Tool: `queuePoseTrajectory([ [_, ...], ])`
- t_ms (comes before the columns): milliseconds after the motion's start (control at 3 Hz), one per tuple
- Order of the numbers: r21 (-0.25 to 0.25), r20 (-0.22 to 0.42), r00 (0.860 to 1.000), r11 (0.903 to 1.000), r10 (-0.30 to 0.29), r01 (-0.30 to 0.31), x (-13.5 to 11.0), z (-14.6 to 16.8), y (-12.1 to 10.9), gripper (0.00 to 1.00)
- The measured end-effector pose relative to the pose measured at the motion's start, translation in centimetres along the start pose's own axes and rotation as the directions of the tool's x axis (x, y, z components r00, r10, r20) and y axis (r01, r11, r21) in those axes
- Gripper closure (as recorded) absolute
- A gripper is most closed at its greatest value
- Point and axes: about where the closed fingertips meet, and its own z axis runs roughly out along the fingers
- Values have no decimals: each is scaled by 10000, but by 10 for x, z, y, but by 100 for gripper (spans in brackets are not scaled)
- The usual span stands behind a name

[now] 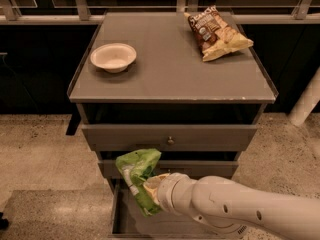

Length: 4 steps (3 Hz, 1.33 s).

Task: Pick green rice chip bag from bottom drawer and place on counter

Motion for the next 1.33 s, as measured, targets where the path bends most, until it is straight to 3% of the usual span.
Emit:
queuePoseTrajectory([
  [333,-1,1,10000,10000,0,0,0,0,0,100],
  [667,-322,211,9997,9994,153,-146,-7,-9,0,100],
  [1000,-325,621,9969,9984,484,-465,-34,-54,-12,100],
  [1333,20,901,9958,9999,168,-171,-72,-112,-9,100],
])
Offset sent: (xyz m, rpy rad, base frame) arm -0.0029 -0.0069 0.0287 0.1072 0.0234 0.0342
